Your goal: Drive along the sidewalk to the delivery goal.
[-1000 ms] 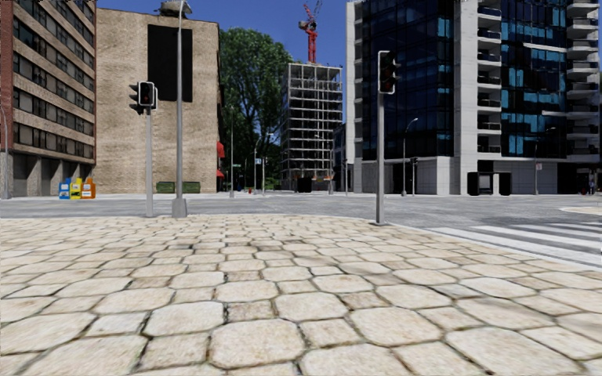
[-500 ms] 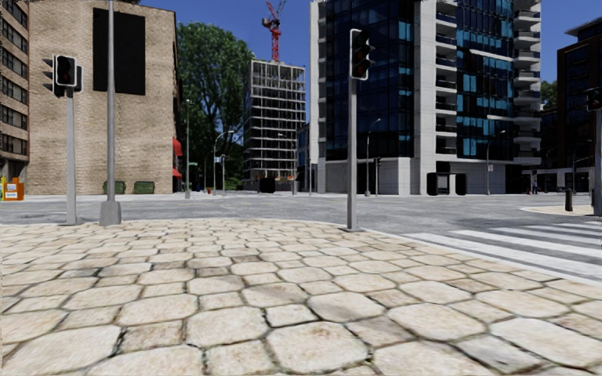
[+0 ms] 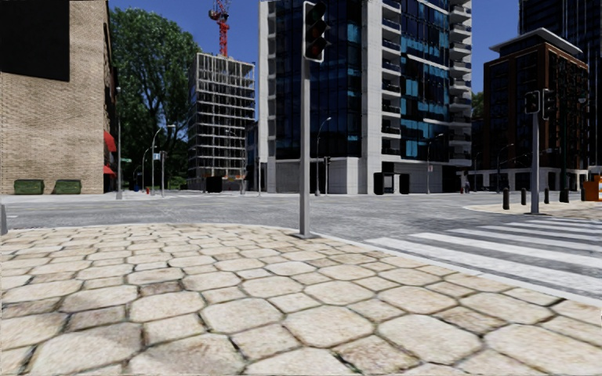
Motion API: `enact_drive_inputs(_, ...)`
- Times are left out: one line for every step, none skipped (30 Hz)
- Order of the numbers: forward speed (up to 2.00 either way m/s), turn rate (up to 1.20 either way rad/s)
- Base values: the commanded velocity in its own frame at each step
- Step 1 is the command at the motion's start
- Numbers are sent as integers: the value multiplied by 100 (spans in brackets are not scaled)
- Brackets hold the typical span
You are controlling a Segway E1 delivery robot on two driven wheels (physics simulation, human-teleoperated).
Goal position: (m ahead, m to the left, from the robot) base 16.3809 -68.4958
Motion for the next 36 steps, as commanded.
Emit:
enact_drive_inputs(149, -52)
enact_drive_inputs(149, -52)
enact_drive_inputs(149, -52)
enact_drive_inputs(149, -52)
enact_drive_inputs(149, -52)
enact_drive_inputs(150, -52)
enact_drive_inputs(150, -52)
enact_drive_inputs(150, -52)
enact_drive_inputs(150, -52)
enact_drive_inputs(150, -52)
enact_drive_inputs(151, -52)
enact_drive_inputs(156, -52)
enact_drive_inputs(200, -52)
enact_drive_inputs(200, -52)
enact_drive_inputs(200, -52)
enact_drive_inputs(200, -52)
enact_drive_inputs(200, -52)
enact_drive_inputs(200, -52)
enact_drive_inputs(200, -52)
enact_drive_inputs(200, -52)
enact_drive_inputs(200, -52)
enact_drive_inputs(200, -52)
enact_drive_inputs(200, -52)
enact_drive_inputs(200, -52)
enact_drive_inputs(200, -52)
enact_drive_inputs(200, -52)
enact_drive_inputs(200, -52)
enact_drive_inputs(200, -52)
enact_drive_inputs(200, -52)
enact_drive_inputs(200, -52)
enact_drive_inputs(200, -52)
enact_drive_inputs(200, -52)
enact_drive_inputs(200, -52)
enact_drive_inputs(200, -52)
enact_drive_inputs(200, -52)
enact_drive_inputs(200, -52)
